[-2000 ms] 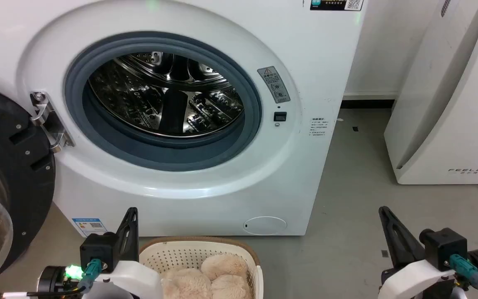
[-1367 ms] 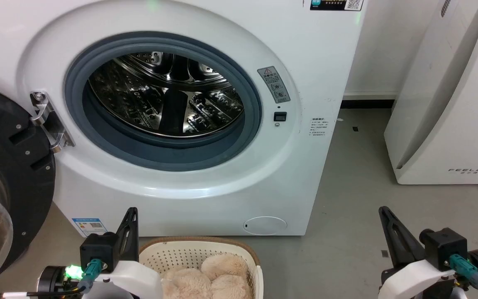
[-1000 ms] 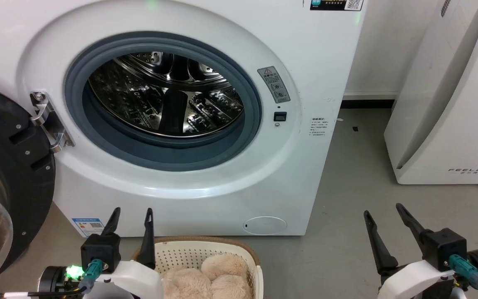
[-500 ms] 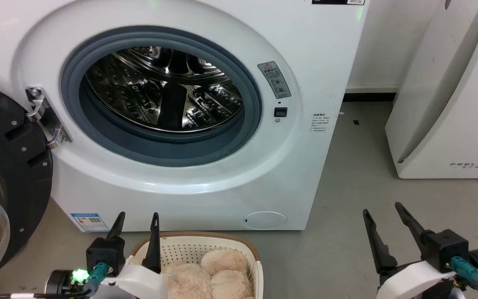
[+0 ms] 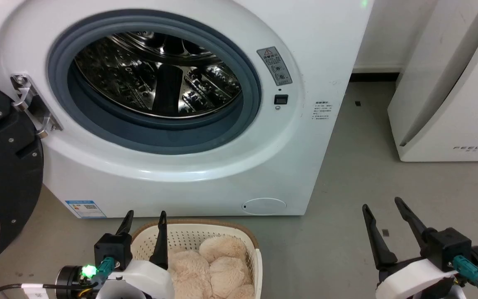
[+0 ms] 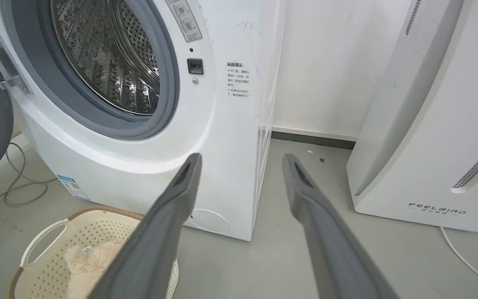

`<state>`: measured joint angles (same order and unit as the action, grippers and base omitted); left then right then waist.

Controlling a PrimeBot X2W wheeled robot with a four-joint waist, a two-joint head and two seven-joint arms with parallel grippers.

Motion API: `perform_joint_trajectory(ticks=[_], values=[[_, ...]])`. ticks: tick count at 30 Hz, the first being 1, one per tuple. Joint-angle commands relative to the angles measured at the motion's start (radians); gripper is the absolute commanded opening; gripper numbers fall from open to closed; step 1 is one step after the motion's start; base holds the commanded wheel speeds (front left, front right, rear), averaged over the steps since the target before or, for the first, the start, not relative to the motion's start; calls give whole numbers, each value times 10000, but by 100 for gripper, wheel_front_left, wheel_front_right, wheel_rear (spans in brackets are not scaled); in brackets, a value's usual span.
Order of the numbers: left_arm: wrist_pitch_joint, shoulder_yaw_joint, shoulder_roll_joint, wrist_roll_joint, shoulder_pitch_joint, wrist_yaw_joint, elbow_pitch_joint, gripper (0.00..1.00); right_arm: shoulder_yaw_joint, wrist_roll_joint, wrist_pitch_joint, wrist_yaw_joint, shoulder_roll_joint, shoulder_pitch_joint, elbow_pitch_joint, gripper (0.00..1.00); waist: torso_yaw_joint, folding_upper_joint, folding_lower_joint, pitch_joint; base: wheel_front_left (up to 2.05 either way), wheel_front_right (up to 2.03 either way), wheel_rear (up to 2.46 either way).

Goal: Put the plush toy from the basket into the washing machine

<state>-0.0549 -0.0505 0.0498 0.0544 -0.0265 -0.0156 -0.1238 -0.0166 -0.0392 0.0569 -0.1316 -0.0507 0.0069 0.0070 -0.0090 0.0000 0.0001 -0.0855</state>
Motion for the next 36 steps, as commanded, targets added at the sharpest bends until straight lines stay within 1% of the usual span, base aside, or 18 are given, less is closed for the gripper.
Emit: perform_joint_trajectory(ticks=[1,9,18,21,22,30,36], values=[[-110,-44,10,71,-223,-40,-148,100,-22,-141,114,2,-8,-234,-53,100,-15,0,0,-130,0,0,0],[-289,-112,38,234,-588,-27,-700,100,-78,-246,280,3,-26,-387,-107,100,-44,0,0,-649,0,0,0],[-479,-219,173,430,-1151,56,-1862,100,-242,-447,467,4,-71,-622,-126,100,-190,0,0,-1255,0,0,0],[-559,-248,227,555,-1449,92,-2491,100,-297,-551,551,4,-70,-696,-110,100,-281,0,0,-1528,0,0,0],[-559,-248,227,555,-1449,92,-2491,100,-297,-551,551,4,-70,-696,-110,100,-281,0,0,-1528,0,0,0],[-439,-264,318,906,-2172,169,-3795,100,-365,-728,717,5,-76,-873,-152,100,-437,0,0,-2099,0,0,0],[-336,-302,503,1137,-2761,264,-4819,100,-416,-841,842,5,-71,-1018,-224,100,-553,0,0,-2597,0,0,0]])
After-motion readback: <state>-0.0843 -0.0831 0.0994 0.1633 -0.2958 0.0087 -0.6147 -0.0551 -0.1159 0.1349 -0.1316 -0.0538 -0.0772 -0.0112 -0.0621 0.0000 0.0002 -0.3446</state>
